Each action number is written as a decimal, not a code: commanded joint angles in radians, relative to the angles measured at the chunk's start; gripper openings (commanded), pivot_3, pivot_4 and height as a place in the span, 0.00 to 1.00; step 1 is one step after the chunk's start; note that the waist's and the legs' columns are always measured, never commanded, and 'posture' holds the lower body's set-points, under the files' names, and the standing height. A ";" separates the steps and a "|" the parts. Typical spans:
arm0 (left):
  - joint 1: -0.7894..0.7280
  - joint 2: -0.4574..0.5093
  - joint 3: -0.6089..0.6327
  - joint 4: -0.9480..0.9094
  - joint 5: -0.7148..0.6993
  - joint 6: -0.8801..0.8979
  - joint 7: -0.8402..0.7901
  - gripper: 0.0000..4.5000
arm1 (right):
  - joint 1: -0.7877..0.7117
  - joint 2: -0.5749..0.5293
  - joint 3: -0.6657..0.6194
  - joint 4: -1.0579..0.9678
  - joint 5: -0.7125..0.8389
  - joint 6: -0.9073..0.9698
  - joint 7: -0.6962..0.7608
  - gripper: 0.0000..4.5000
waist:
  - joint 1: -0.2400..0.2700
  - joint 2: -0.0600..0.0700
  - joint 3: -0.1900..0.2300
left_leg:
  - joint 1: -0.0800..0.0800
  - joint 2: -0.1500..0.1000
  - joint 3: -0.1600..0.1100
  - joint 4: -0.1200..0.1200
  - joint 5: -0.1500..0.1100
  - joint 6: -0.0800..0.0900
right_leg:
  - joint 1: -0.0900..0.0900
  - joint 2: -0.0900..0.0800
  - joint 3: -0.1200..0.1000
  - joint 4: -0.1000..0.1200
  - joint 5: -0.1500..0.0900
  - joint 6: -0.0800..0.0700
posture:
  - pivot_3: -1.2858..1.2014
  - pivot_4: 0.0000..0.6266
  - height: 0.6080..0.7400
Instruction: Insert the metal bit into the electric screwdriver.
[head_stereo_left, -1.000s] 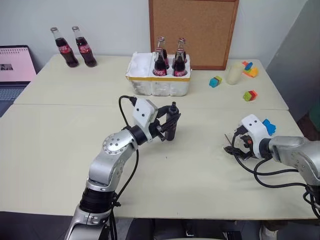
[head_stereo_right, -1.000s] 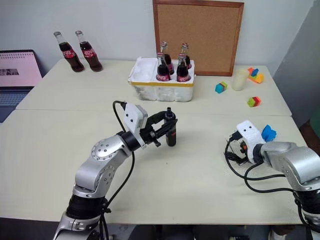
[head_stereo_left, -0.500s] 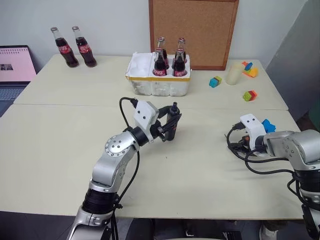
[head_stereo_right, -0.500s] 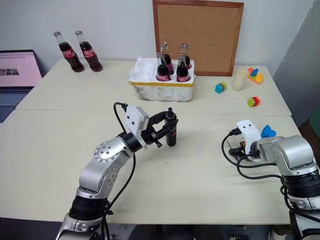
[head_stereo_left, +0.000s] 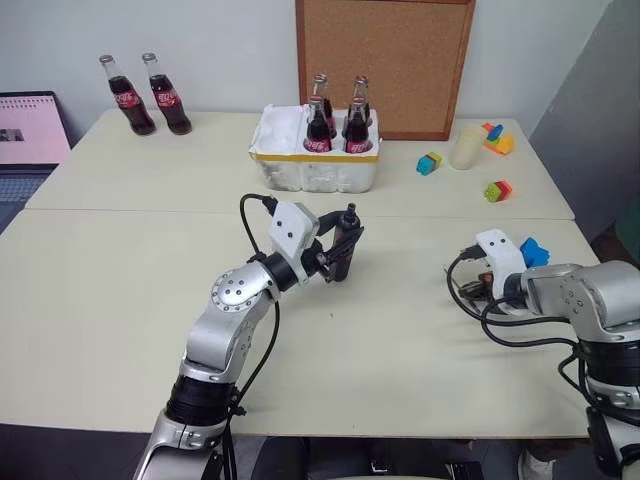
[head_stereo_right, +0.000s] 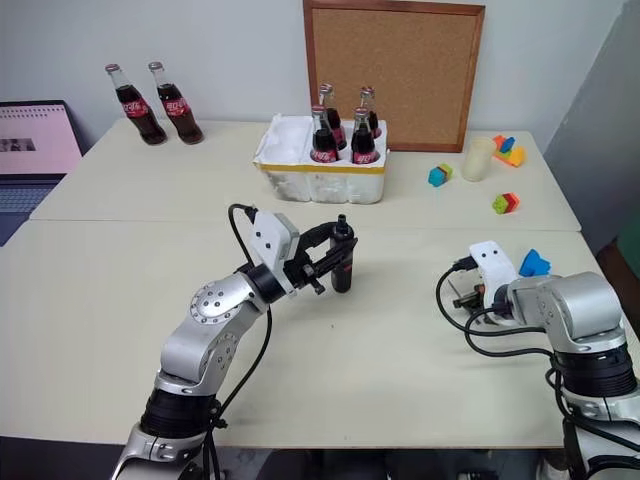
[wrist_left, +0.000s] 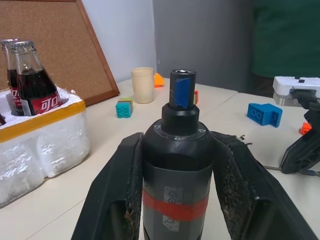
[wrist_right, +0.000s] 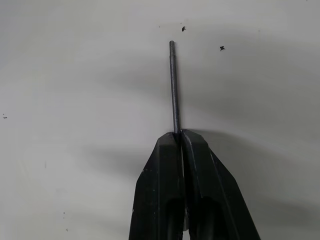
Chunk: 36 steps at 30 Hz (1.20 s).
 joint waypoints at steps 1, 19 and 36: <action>-0.021 0.002 -0.007 -0.006 -0.030 0.036 -0.028 0.36 | -0.035 0.020 -0.064 -0.034 -0.001 -0.011 0.000 0.00 | -0.003 0.000 0.000 | 0.000 0.000 0.000 0.000 0.000 0.000 | 0.000 0.000 0.000 0.000 0.000 0.000 | 0.52 0.24 1.00; -0.148 0.034 0.002 -0.010 -0.206 0.138 -0.237 0.36 | -0.077 0.066 -0.308 -0.272 0.185 -0.435 0.176 0.00 | 0.000 0.001 0.001 | -0.014 0.000 -0.001 0.000 0.000 0.000 | -0.012 0.000 0.000 -0.002 -0.001 0.001 | 0.52 0.24 1.00; -0.111 0.065 -0.048 0.041 -0.175 0.080 -0.361 0.36 | 0.014 0.260 -0.295 -0.320 0.416 -0.807 0.272 0.00 | -0.001 0.002 0.001 | -0.013 0.000 -0.001 0.000 0.000 0.000 | -0.012 0.000 0.000 0.000 -0.001 0.001 | 0.52 0.24 1.00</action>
